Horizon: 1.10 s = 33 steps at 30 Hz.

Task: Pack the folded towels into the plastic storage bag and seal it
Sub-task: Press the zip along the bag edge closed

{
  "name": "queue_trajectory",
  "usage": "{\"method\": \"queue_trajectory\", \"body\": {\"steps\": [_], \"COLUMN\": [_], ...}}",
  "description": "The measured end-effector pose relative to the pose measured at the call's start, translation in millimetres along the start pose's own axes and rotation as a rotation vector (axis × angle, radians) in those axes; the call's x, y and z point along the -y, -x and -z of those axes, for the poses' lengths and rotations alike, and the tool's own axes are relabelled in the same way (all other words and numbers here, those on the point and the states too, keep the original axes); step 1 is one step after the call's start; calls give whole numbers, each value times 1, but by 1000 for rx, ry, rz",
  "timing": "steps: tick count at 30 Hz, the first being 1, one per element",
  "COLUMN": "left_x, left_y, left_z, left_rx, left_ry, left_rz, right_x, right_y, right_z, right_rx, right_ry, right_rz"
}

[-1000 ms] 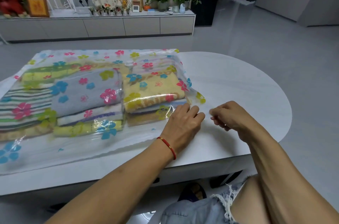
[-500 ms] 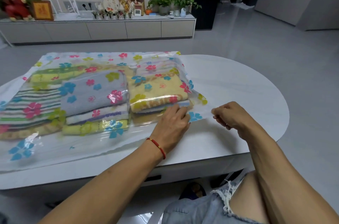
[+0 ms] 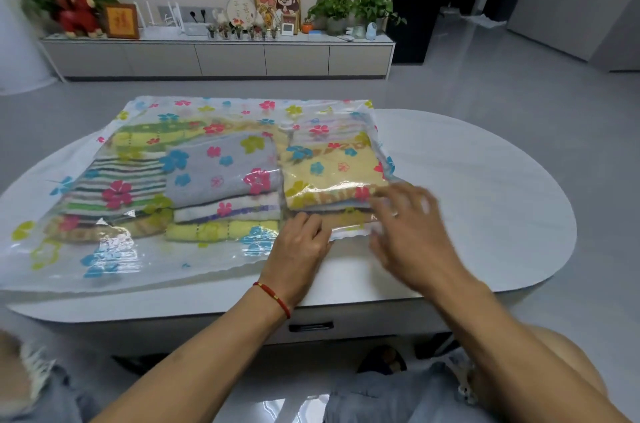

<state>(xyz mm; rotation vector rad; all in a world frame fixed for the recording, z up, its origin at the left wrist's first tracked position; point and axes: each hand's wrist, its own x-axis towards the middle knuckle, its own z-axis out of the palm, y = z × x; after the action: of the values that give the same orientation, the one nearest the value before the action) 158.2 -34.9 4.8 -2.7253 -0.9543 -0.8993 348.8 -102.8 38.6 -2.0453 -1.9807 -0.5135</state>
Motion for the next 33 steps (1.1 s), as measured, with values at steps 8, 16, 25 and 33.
{"method": "queue_trajectory", "body": {"steps": [8,16,25,33], "left_x": [27,136,147,174], "left_y": [21,106,131,150], "left_z": [13,62,67,97], "left_rx": [17,33,-21,56], "left_ry": [-13,-185,-162,-226], "left_rz": [-23,-23,83,82], "right_x": [25,18,168,230], "right_y": [-1,10,-1,-18], "right_z": [-34,-43,-41,-69], "right_rx": [2,-79,-158,-64], "right_ry": [28,-32,-142,-229], "right_rz": [217,160,294,314]}}
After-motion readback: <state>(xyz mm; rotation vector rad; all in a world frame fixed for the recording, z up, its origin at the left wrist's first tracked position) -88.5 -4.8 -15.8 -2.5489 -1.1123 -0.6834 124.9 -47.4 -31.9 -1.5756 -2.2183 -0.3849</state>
